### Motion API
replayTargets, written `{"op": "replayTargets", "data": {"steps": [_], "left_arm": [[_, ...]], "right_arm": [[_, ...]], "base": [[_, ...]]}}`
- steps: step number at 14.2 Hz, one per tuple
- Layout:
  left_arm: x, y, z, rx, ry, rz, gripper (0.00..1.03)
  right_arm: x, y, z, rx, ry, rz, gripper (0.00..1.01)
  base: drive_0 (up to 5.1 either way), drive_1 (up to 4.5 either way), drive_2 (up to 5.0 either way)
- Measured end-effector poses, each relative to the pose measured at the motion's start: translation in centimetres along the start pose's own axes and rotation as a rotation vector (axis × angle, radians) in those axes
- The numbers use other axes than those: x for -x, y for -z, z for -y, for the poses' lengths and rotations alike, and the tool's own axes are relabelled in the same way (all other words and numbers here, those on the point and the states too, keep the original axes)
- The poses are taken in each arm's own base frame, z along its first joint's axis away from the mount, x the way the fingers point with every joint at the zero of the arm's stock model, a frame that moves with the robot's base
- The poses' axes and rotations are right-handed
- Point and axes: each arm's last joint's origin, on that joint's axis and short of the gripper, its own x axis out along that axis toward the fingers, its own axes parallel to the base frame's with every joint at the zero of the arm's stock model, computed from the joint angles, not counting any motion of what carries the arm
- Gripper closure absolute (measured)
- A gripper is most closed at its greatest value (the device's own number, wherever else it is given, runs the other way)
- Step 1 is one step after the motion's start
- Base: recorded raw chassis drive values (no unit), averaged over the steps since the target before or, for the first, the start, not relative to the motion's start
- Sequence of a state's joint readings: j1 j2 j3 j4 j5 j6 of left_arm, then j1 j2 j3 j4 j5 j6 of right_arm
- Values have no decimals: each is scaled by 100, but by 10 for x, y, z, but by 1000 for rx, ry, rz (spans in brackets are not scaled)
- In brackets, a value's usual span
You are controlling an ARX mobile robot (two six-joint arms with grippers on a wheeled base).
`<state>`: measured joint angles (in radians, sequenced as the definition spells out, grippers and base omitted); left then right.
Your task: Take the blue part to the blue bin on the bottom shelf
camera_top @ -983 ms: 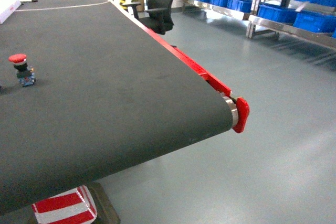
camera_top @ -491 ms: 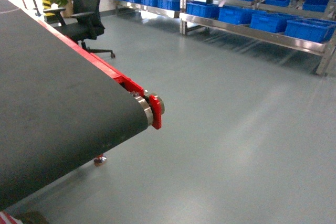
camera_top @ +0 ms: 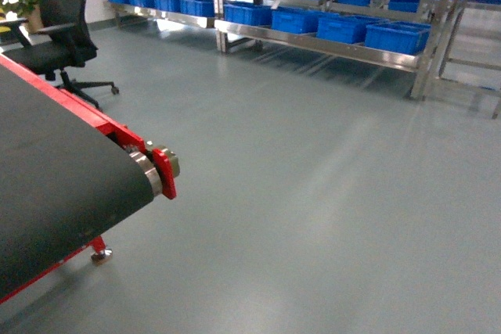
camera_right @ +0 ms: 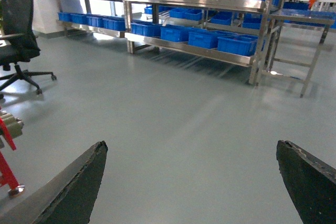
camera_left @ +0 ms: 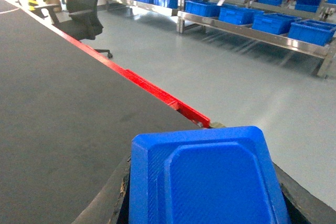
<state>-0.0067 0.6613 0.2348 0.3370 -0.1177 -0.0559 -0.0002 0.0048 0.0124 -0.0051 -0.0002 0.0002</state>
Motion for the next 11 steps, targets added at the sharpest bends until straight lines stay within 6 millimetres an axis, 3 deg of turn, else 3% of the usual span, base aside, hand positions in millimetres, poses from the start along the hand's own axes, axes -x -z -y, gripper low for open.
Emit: {"op": "replayTargets", "data": {"steps": [11], "left_arm": [[0, 0, 0, 0, 0, 0, 58]], "right_arm": [[0, 0, 0, 0, 0, 0, 3]], "base": [[-157, -157, -157]]}}
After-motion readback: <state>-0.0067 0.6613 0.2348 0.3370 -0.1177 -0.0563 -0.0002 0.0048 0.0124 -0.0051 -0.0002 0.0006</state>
